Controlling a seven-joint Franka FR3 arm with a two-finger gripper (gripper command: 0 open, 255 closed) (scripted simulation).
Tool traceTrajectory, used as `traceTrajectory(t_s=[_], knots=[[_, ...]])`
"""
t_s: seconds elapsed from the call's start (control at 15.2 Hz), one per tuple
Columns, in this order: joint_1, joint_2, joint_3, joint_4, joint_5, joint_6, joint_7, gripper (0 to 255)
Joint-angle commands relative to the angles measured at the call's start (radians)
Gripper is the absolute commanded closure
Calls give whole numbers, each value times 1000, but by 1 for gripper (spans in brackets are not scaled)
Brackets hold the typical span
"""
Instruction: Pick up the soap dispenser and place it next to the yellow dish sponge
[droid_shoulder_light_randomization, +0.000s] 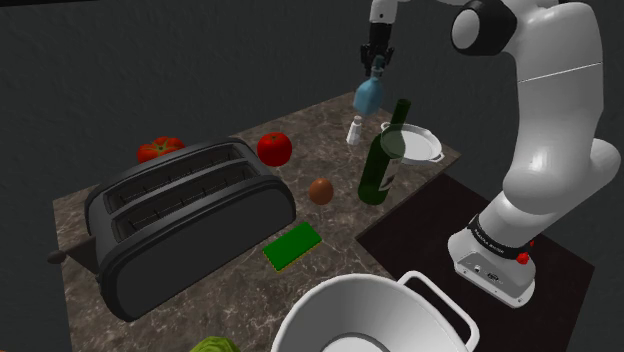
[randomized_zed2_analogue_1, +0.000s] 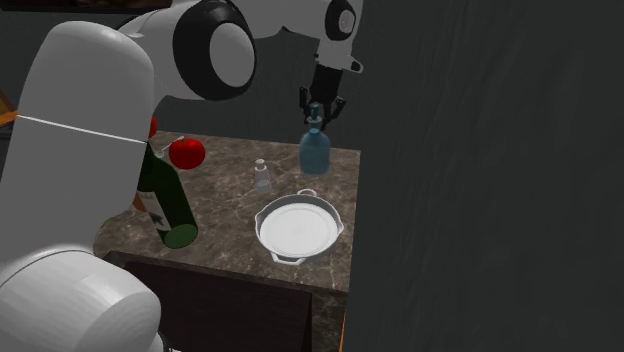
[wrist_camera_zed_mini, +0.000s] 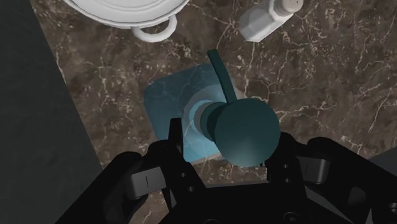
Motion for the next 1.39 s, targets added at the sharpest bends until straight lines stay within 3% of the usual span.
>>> traceTrajectory(t_s=[0.0,0.53,0.86,1.32], knots=[[-4,2,0,31,0,-28,3,255],[-22,28,4,181,5,-150,20,255],[70,-223,-1,-162,-24,-51,63,255],[162,-481,25,-445,-51,-6,164,255]])
